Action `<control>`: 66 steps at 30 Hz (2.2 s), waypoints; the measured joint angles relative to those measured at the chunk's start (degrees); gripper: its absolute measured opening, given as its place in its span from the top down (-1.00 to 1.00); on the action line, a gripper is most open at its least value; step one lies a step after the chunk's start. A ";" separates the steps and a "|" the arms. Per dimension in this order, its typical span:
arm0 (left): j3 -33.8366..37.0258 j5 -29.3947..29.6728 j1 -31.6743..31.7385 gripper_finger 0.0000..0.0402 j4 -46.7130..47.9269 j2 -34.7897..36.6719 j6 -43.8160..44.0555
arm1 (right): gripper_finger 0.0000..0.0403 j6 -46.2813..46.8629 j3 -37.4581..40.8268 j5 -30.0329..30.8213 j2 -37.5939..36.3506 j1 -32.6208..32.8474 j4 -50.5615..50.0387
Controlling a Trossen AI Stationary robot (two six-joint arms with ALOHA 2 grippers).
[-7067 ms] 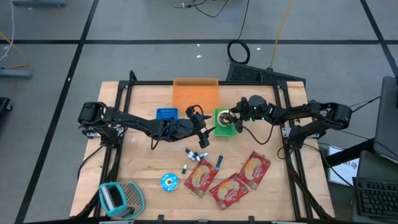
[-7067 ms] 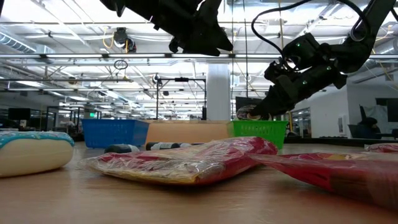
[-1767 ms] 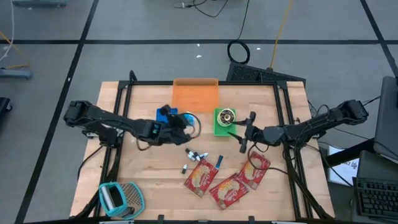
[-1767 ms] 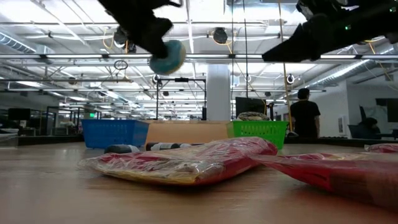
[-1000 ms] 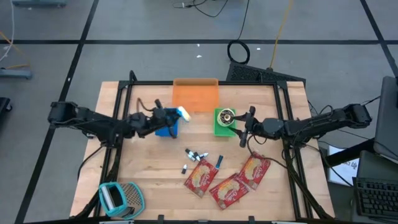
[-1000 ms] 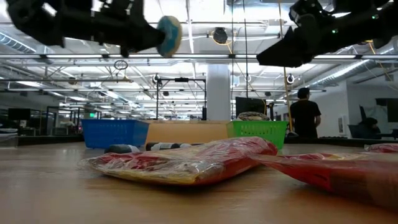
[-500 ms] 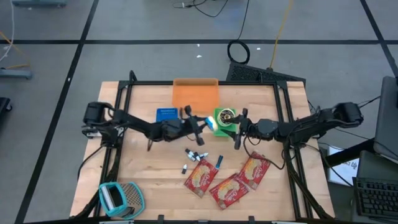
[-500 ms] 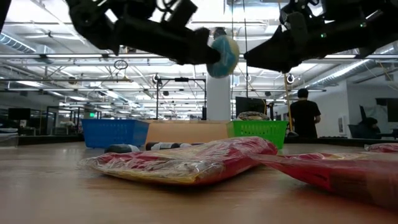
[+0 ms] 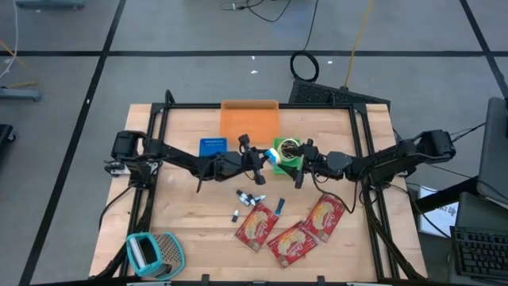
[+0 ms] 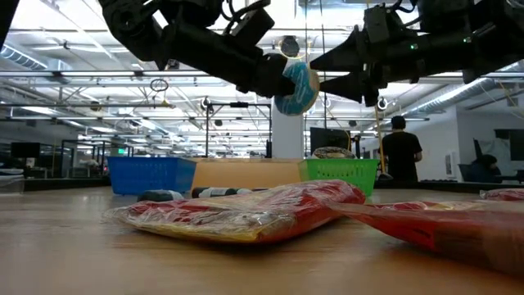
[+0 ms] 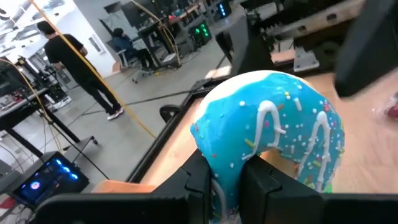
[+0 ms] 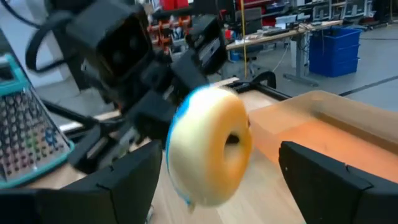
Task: Pick & Place Food Item
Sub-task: Put the blue doughnut into the green bin
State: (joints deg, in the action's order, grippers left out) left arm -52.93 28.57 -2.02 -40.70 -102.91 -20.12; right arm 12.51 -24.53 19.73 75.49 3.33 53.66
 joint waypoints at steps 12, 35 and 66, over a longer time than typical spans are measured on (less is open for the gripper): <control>0.07 0.10 0.46 0.76 0.54 0.00 1.25 | -0.52 -1.91 -4.52 -0.26 7.96 -0.66 1.66; 0.07 1.54 0.46 0.76 1.58 0.00 4.05 | 0.15 -2.71 -4.72 4.19 8.12 -0.70 0.94; 0.17 -3.48 0.29 -0.36 2.11 2.71 17.96 | 0.73 -11.32 -4.57 3.13 4.16 -0.61 -1.45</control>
State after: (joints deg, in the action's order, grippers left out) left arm -52.76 25.08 -1.73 -38.58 -100.20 -2.17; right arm 1.19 -29.10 22.85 79.65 2.72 52.21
